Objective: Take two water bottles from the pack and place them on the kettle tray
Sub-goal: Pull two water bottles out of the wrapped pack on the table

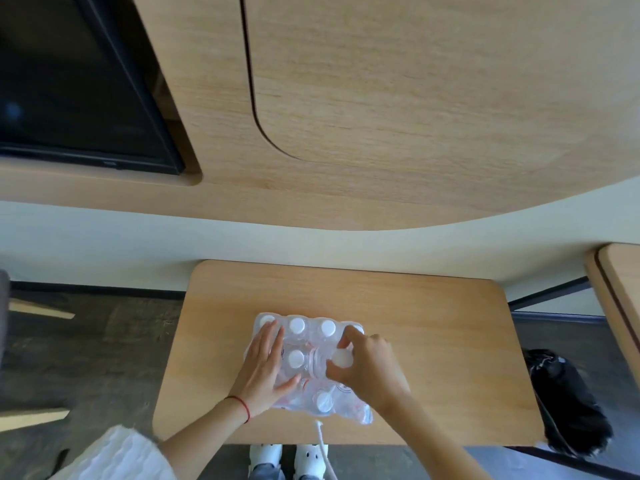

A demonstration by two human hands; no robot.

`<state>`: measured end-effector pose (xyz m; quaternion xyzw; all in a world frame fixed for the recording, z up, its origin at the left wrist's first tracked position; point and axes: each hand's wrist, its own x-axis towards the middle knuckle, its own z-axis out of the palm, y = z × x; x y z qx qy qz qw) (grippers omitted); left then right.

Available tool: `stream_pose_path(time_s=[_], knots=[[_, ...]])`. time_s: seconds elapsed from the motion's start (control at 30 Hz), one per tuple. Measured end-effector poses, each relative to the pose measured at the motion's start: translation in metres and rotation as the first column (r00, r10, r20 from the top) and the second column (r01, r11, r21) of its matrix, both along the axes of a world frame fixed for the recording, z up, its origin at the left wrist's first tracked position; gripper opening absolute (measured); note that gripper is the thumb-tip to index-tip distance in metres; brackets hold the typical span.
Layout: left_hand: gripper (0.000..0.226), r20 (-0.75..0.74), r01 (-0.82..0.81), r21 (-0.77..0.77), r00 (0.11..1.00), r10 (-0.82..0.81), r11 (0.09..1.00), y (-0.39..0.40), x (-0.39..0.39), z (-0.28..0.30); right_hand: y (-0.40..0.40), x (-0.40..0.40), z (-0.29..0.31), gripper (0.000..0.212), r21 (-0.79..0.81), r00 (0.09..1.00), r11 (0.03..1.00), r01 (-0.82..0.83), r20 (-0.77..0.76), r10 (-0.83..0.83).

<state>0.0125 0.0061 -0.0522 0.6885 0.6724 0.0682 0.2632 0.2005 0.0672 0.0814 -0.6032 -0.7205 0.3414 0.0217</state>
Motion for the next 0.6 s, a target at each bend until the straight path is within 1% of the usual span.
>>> stream_pose_path(time_s=[0.07, 0.1, 0.13, 0.2, 0.23, 0.27, 0.33, 0.37, 0.4, 0.47, 0.53, 0.57, 0.6], knots=[[0.095, 0.19, -0.018, -0.019, 0.982, 0.021, 1.0, 0.001, 0.002, 0.022, 0.001, 0.0, 0.028, 0.024, 0.032, 0.998, 0.999, 0.006, -0.059, -0.005], [0.097, 0.296, -0.017, -0.025, 0.955, 0.023, 1.0, 0.001, 0.004, 0.035, 0.002, -0.001, 0.042, 0.022, 0.043, 0.997, 0.999, -0.01, -0.078, 0.013], [0.099, 0.401, -0.009, -0.029, 0.916, 0.02, 1.0, 0.001, 0.008, 0.048, 0.002, -0.003, 0.056, 0.023, 0.052, 0.995, 0.998, -0.039, -0.09, 0.044], [0.102, 0.584, 0.018, -0.036, 0.812, 0.006, 0.999, 0.002, 0.018, 0.071, 0.002, -0.01, 0.081, 0.024, 0.086, 0.988, 0.99, -0.109, -0.097, 0.117], [0.1, 0.657, 0.012, -0.044, 0.754, 0.02, 0.999, 0.001, 0.023, 0.079, 0.001, -0.015, 0.091, 0.024, 0.106, 0.983, 0.984, -0.143, -0.097, 0.153], [0.093, 0.712, -0.028, -0.047, 0.701, 0.053, 0.998, 0.001, 0.027, 0.085, 0.001, -0.019, 0.1, 0.024, 0.123, 0.978, 0.978, -0.168, -0.106, 0.181], [0.076, 0.775, -0.192, -0.033, 0.615, 0.146, 0.981, 0.002, 0.033, 0.091, -0.001, -0.027, 0.108, 0.022, 0.164, 0.966, 0.971, -0.175, -0.16, 0.201], [0.069, 0.789, -0.272, -0.022, 0.586, 0.184, 0.962, 0.002, 0.033, 0.092, -0.002, -0.03, 0.109, 0.021, 0.181, 0.96, 0.97, -0.164, -0.196, 0.199], [0.065, 0.793, -0.324, -0.02, 0.571, 0.212, 0.946, 0.001, 0.032, 0.093, -0.002, -0.033, 0.108, 0.02, 0.19, 0.953, 0.971, -0.148, -0.236, 0.192], [0.057, 0.78, -0.363, -0.027, 0.575, 0.247, 0.932, -0.002, 0.024, 0.092, 0.002, -0.035, 0.095, 0.021, 0.164, 0.92, 0.981, -0.103, -0.359, 0.157], [0.051, 0.759, -0.403, -0.029, 0.586, 0.282, 0.915, -0.007, 0.011, 0.089, 0.01, -0.033, 0.066, 0.019, 0.039, 0.862, 0.999, -0.037, -0.505, 0.051], [0.051, 0.757, -0.43, -0.036, 0.578, 0.305, 0.902, -0.01, 0.004, 0.087, 0.014, -0.031, 0.044, 0.019, -0.051, 0.855, 0.999, 0.012, -0.517, -0.036], [0.052, 0.758, -0.455, -0.05, 0.562, 0.33, 0.889, -0.012, -0.004, 0.086, 0.017, -0.028, 0.019, 0.018, -0.129, 0.877, 0.99, 0.059, -0.467, -0.113]])
